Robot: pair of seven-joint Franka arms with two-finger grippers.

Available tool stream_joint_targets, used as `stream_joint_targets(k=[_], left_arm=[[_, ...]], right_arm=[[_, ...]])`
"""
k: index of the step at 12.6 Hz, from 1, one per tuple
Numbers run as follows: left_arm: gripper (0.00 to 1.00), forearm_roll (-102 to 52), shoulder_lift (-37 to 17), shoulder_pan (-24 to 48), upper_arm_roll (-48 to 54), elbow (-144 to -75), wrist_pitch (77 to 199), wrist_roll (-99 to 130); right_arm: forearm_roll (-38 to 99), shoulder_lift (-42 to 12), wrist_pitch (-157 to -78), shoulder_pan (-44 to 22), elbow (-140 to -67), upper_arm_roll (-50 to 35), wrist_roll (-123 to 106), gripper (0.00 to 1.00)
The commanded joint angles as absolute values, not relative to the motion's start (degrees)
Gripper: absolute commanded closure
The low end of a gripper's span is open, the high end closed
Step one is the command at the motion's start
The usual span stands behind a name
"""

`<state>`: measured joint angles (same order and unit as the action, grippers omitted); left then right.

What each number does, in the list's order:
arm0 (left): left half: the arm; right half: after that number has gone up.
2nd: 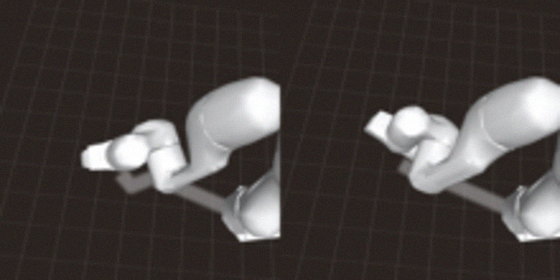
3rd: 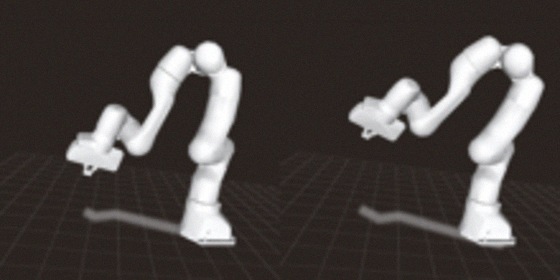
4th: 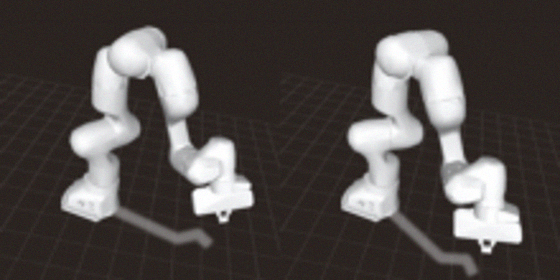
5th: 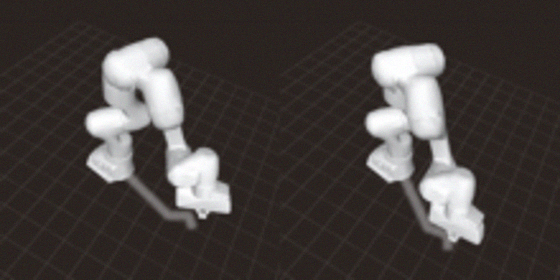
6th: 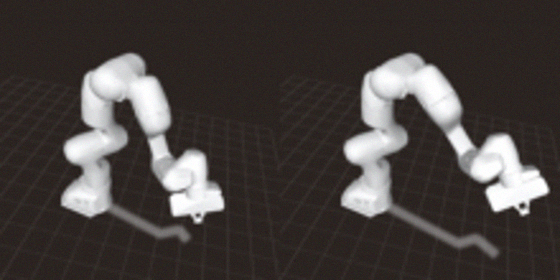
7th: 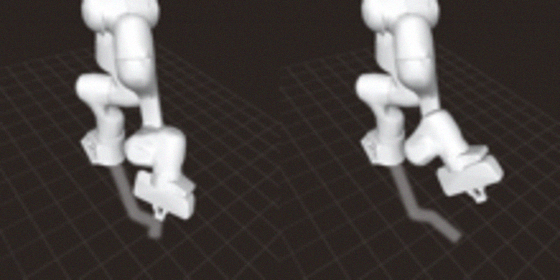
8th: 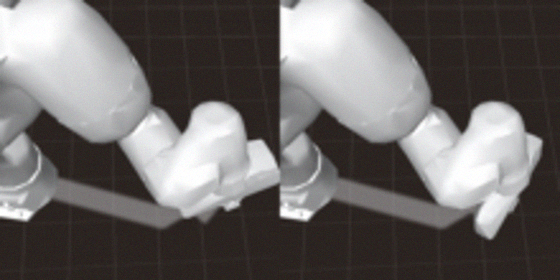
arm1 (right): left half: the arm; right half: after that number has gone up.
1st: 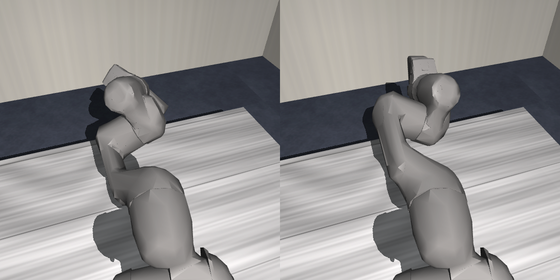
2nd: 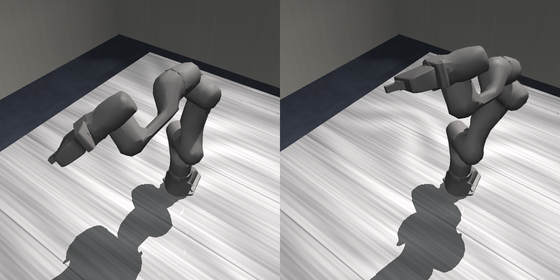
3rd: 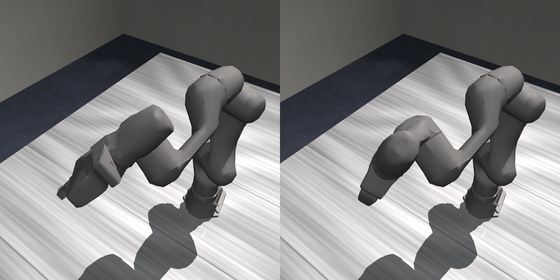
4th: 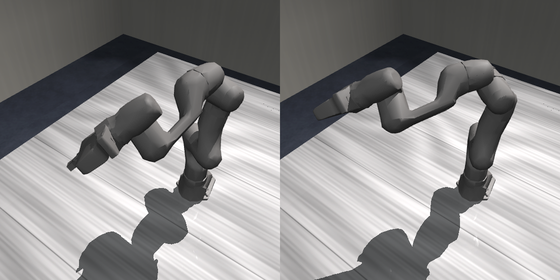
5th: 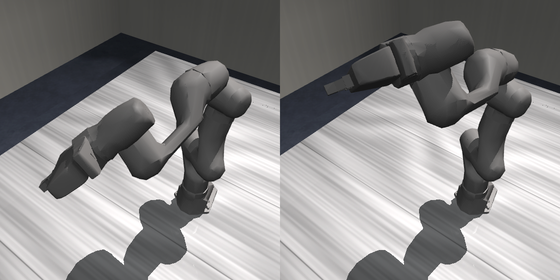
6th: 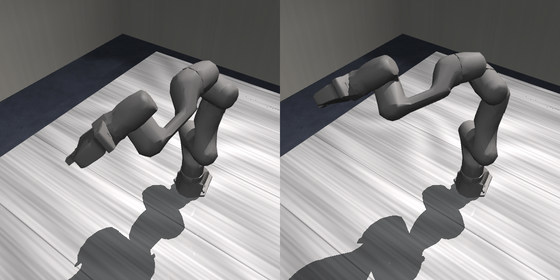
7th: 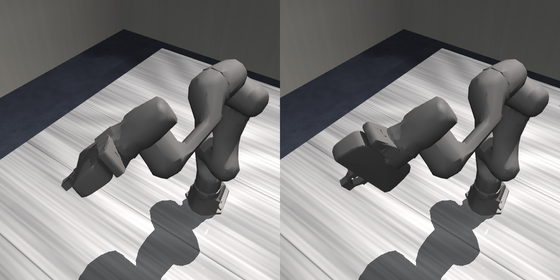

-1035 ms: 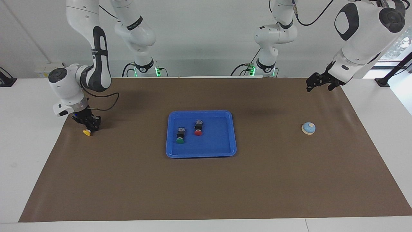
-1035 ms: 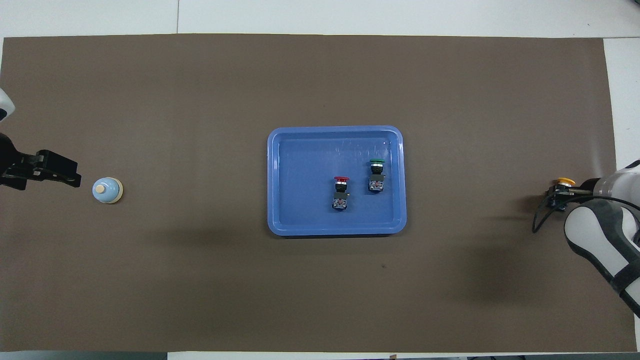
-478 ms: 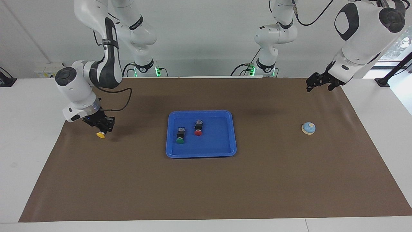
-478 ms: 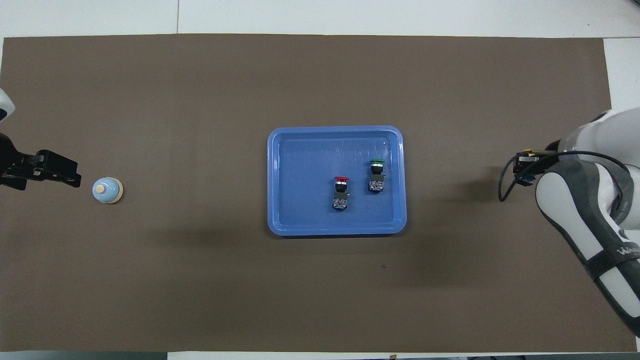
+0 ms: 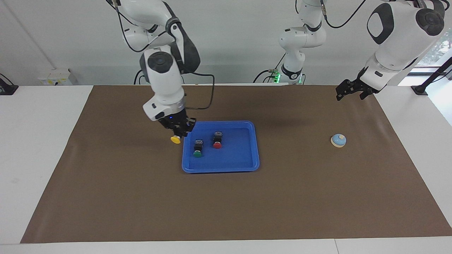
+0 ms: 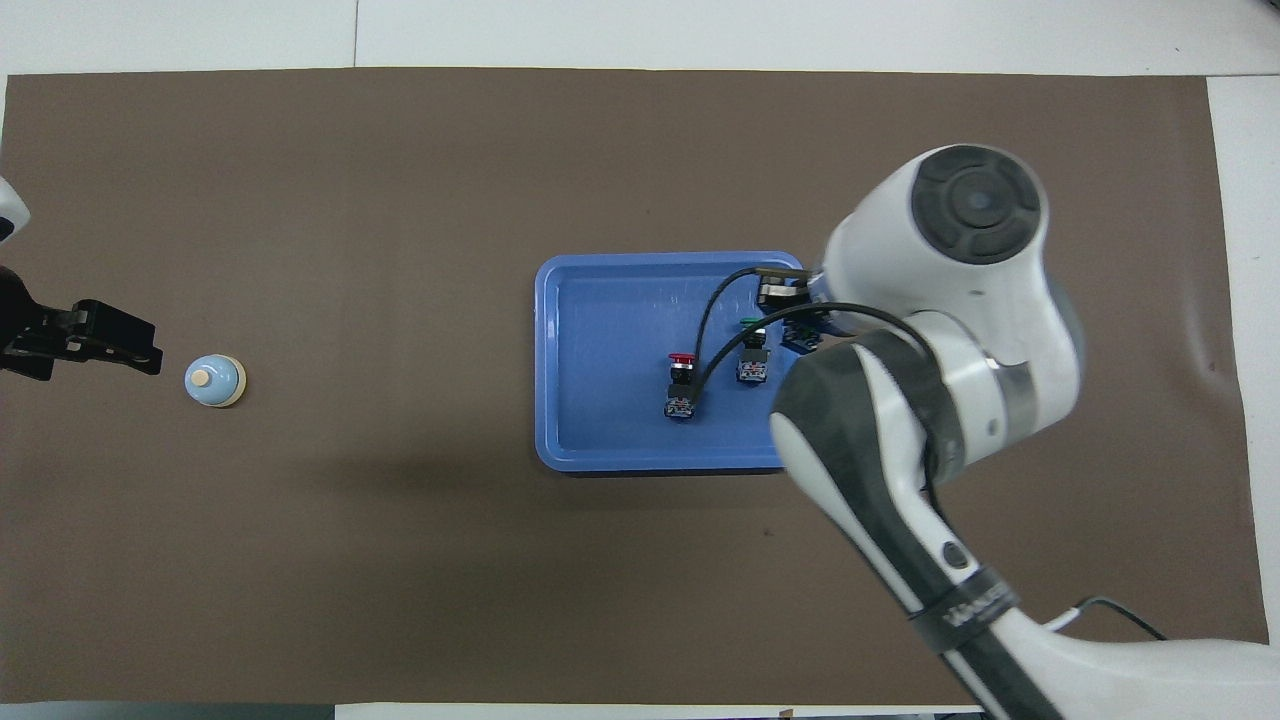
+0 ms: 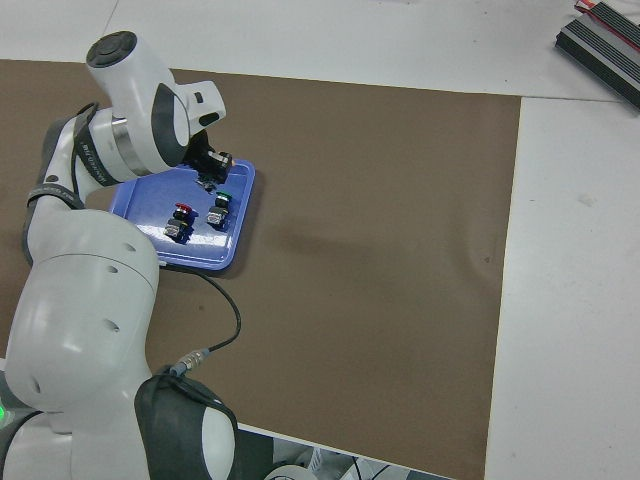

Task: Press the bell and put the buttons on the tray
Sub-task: 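Carry the yellow button into the tray and release it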

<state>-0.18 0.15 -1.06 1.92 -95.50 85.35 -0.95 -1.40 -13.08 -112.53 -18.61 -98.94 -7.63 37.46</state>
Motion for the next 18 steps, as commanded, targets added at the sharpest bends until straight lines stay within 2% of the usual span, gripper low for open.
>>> stream_joint_targets(k=[1, 2, 5, 9, 15, 16, 17, 18], left_arm=[[0.0, -0.4, 0.9, -1.0, 1.7, -95.4, 84.6, -0.4], [0.0, -0.4, 0.9, -1.0, 1.7, -95.4, 84.6, -0.4], [0.0, -0.4, 0.9, -1.0, 1.7, -95.4, 84.6, -0.4], [0.0, -0.4, 0.9, -1.0, 1.7, -95.4, 84.6, -0.4], [0.0, -0.4, 0.9, -1.0, 1.7, -95.4, 84.6, -0.4], [0.0, -0.4, 0.9, -1.0, 1.7, -95.4, 84.6, -0.4], [0.0, -0.4, 0.9, -1.0, 1.7, -95.4, 84.6, -0.4], [0.0, -0.4, 0.9, -1.0, 1.7, -95.4, 84.6, -0.4]], right_arm=[[-1.2, -26.1, -106.5, -25.7, -81.7, -7.1, 44.4, 1.0], [-1.2, -29.7, -105.4, -27.8, -77.1, -7.1, 46.1, 1.0], [-1.8, -32.7, -110.3, -30.5, -77.0, -7.0, 46.6, 1.0], [-1.5, -32.3, -121.0, -30.0, -85.5, -7.1, 45.8, 1.0], [-1.9, -30.2, -131.9, -32.2, -95.9, -7.1, 45.9, 1.0], [-1.8, -30.1, -131.7, -32.6, -96.3, -7.1, 46.6, 1.0], [-1.8, -30.1, -130.8, -32.6, -96.1, -7.1, 47.1, 0.38], [-1.8, -30.1, -130.1, -32.7, -95.5, -7.0, 47.5, 0.0]])
